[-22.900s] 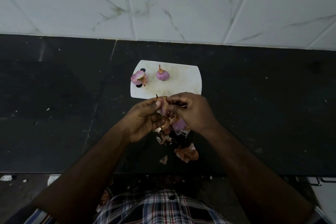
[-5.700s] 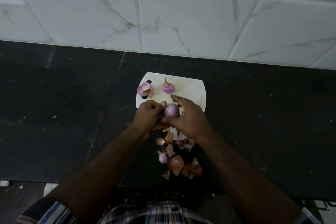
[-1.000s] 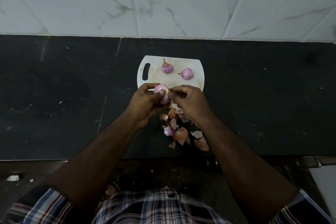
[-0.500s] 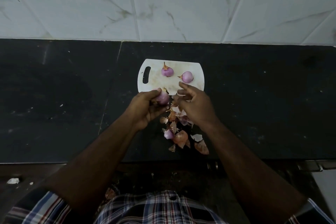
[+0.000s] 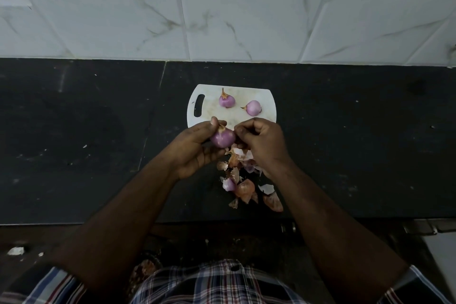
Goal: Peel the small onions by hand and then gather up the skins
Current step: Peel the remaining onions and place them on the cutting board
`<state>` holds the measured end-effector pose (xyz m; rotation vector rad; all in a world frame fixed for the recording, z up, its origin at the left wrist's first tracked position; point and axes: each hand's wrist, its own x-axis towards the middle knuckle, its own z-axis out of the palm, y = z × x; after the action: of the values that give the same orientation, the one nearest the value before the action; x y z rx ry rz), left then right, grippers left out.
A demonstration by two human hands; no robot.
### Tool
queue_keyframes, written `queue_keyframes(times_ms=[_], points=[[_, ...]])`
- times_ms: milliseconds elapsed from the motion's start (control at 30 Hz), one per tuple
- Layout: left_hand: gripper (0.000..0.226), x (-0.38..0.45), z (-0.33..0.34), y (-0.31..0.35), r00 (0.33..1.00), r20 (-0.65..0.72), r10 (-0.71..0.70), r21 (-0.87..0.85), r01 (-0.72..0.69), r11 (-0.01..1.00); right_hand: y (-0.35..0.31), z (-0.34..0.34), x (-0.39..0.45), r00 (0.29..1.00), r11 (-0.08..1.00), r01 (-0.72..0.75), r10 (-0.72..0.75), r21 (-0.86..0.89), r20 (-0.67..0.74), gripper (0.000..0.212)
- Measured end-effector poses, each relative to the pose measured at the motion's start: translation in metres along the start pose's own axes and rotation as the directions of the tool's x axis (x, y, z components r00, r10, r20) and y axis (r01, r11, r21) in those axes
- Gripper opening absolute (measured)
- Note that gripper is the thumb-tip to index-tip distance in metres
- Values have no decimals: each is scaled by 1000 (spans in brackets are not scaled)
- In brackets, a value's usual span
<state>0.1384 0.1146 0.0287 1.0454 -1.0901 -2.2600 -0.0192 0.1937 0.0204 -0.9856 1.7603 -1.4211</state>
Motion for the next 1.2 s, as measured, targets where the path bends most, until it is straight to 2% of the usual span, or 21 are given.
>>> queue_keyframes(times_ms=[67, 200, 433, 567, 667, 733, 833, 1033, 1100, 1200], points=[[41, -1, 2, -1, 1000, 13, 21, 4, -21, 1000, -1, 1, 1, 1000, 999, -26, 26, 30, 12, 13], [48, -1, 1, -7, 996, 42, 72, 75, -75, 994, -10, 2, -1, 985, 995, 23, -5, -101, 175, 26], [52, -2, -8, -11, 992, 86, 94, 32, -97, 995, -7, 10, -1, 992, 952, 117, -98, -281, 80, 13], [51, 0, -9, -11, 992, 87, 92, -22, -91, 996, -9, 4, 1, 992, 982, 91, -74, -166, 101, 17], [48, 4, -12, -10, 990, 87, 107, -46, -103, 994, -16, 1, -5, 957, 941, 248, -201, -232, 207, 26], [41, 5, -11, -11, 988, 98, 122, -62, -116, 991, -15, 4, -6, 933, 880, 354, -307, -318, 190, 23], [36, 7, -9, -13, 985, 87, 151, -69, -145, 987, -11, 4, -4, 907, 836, 421, -384, -353, 171, 18], [36, 7, -5, -14, 980, 67, 188, -60, -184, 981, -9, 5, -2, 903, 792, 428, -387, -435, 185, 9], [38, 8, -2, -14, 977, 54, 207, -54, -204, 977, -9, 9, -2, 909, 780, 415, -378, -468, 174, 13], [41, 10, -1, -12, 967, 45, 249, -74, -246, 967, -11, 14, -3, 959, 871, 273, -278, -409, 47, 15]])
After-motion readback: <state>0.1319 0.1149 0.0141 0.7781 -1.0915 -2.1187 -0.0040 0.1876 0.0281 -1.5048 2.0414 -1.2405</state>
